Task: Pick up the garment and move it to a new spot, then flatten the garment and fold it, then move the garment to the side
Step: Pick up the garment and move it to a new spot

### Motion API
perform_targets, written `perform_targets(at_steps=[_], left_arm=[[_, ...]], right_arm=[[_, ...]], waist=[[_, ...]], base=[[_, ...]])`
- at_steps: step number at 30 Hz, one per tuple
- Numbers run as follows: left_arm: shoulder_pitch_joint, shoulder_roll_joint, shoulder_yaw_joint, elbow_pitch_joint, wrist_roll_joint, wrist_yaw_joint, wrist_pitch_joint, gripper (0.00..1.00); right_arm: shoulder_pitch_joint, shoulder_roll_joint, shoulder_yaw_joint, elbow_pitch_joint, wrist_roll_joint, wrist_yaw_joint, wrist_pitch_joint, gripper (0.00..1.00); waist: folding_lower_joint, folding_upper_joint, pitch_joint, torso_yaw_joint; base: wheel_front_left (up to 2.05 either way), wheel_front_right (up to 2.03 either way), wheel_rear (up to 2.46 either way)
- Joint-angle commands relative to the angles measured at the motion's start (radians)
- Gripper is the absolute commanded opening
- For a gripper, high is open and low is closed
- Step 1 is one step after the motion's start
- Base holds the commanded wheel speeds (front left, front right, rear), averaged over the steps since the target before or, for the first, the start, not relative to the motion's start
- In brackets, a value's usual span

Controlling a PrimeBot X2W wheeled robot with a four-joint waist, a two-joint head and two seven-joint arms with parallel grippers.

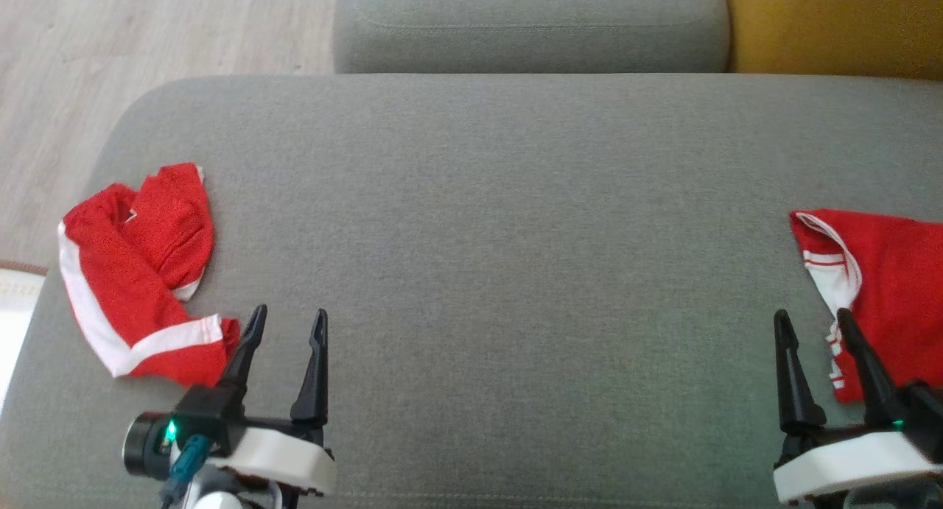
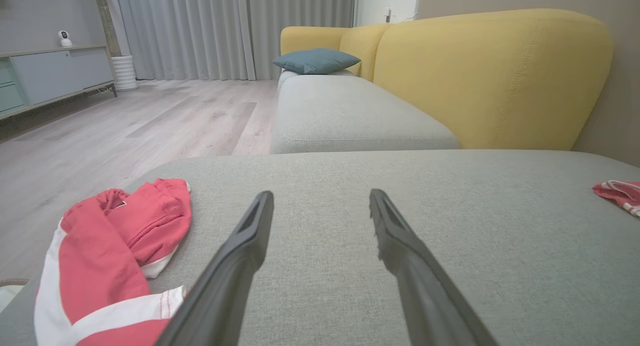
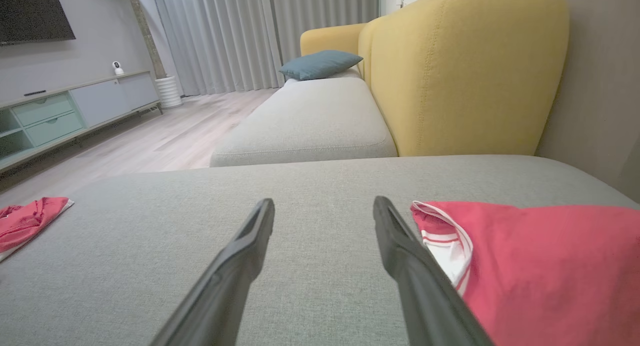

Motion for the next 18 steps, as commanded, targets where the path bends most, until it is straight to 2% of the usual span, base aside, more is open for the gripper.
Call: perform_targets(at_steps=[1,4,10,11,18], left_arm=[[-0.06,0.014,0.04,-0.031,-0.005,0.008,-0.003,1.0],[-0.078,0.013,0.043,-0.03,-0.011,0.007,-0.004,1.0],[-0.125,0.009,0.049,-0.016,-0.018,-0.001,-0.005,1.0],[-0.125,0.009,0.049,-0.016,-0.018,-0.001,-0.005,1.0],[-0.161,0.002,0.075,-0.018,-0.017,-0.009,-0.005,1.0]], right_arm=[[-0.037,-0.007,0.019,-0.043,0.003,-0.001,-0.008,1.0],[-0.042,-0.007,0.026,-0.053,0.001,-0.001,-0.006,1.0],[-0.057,-0.007,0.047,-0.081,-0.009,-0.001,0.01,1.0],[-0.057,-0.007,0.047,-0.081,-0.009,-0.001,0.01,1.0],[-0.079,-0.007,0.078,-0.108,-0.02,-0.001,0.034,1.0]], waist=[[0.0,-0.0001,0.007,0.016],[0.0,-0.0001,0.014,0.05],[0.0,-0.0001,0.029,0.162],[0.0,-0.0001,0.029,0.162],[0.0,-0.0001,0.043,0.293]], base=[[0.0,0.0,0.0],[0.0,0.0,0.0],[0.0,0.0,0.0],[0.0,0.0,0.0],[0.0,0.0,0.0]])
